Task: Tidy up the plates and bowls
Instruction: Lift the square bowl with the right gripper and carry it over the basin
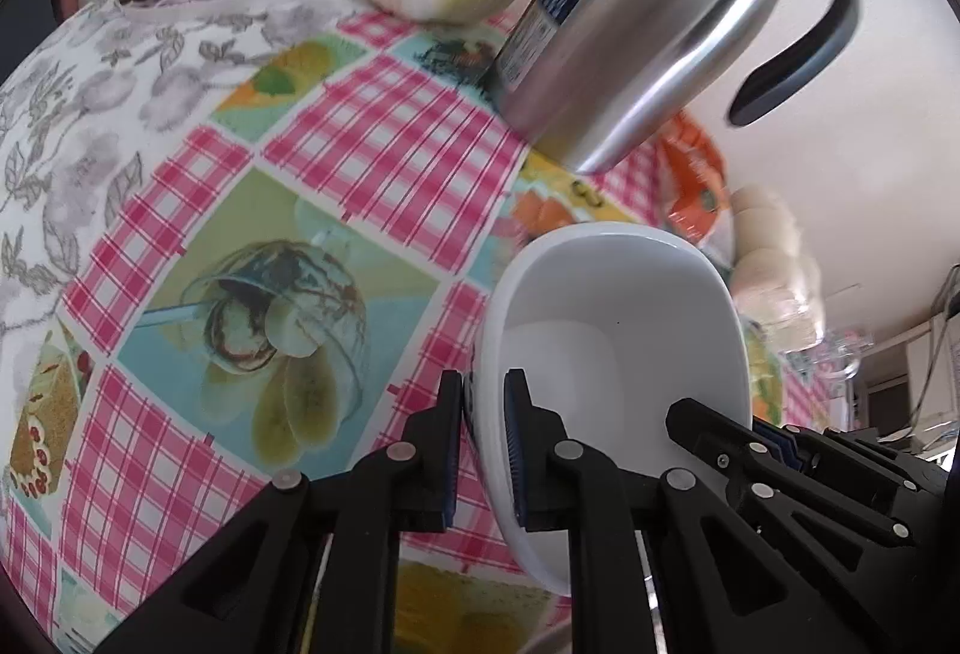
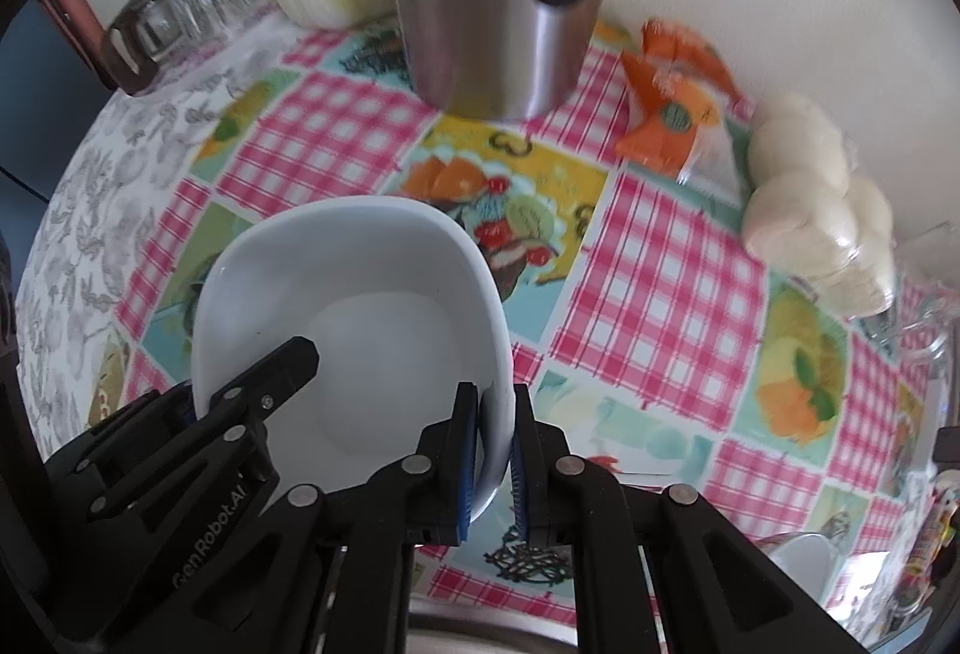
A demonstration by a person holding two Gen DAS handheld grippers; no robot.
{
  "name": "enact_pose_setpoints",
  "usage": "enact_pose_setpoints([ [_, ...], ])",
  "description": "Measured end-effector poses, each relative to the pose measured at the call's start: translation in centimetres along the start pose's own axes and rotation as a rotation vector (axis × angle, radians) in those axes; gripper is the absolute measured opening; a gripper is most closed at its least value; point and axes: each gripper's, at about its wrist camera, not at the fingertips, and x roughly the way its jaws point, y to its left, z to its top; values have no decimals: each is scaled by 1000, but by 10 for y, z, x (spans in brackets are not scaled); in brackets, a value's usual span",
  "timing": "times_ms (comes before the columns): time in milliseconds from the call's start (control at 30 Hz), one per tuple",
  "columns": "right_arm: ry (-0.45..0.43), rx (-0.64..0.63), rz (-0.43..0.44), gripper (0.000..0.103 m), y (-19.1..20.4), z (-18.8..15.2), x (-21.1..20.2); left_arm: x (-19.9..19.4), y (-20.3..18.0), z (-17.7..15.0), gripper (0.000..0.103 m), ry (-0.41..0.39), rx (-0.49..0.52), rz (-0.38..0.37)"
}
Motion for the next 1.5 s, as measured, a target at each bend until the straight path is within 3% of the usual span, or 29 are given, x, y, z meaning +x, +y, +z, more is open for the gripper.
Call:
enact_pose_setpoints([
  [333, -110, -5, 5, 11, 1, -19, -69, -58, -20, -6, 14, -106, 47, -53],
  [800, -229, 3, 29, 11, 13, -72, -137, -121, -33, -43, 14, -217, 102, -68],
  [1000, -252, 30, 50, 12, 11, -100, -148, -138, -38, -65, 14, -239, 140, -65],
  [1500, -246, 171, 129, 12, -2, -160, -129, -138, -43, -97, 14, -196, 197, -44],
])
